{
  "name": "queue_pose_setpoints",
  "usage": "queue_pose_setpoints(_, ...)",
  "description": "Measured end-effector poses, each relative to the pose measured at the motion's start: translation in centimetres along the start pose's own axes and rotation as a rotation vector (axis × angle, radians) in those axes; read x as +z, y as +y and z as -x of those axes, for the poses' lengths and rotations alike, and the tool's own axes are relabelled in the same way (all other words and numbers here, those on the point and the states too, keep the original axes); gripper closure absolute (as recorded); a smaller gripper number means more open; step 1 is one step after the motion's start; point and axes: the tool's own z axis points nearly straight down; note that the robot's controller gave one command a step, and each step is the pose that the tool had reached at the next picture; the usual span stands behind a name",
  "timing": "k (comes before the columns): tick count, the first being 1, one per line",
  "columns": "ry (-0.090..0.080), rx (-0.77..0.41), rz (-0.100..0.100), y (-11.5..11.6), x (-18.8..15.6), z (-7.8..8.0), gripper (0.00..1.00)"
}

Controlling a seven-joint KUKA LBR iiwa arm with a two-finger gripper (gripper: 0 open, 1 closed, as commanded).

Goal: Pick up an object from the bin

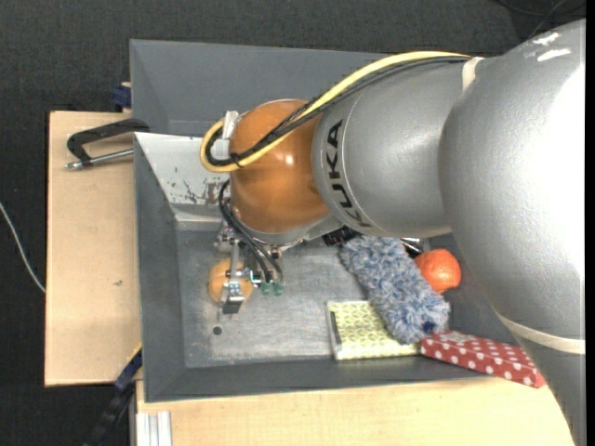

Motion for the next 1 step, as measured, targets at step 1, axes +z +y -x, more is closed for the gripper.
queue_pose_setpoints(1, -0.005, 0.001, 0.001, -0.04, -0.3, 0.11, 0.0)
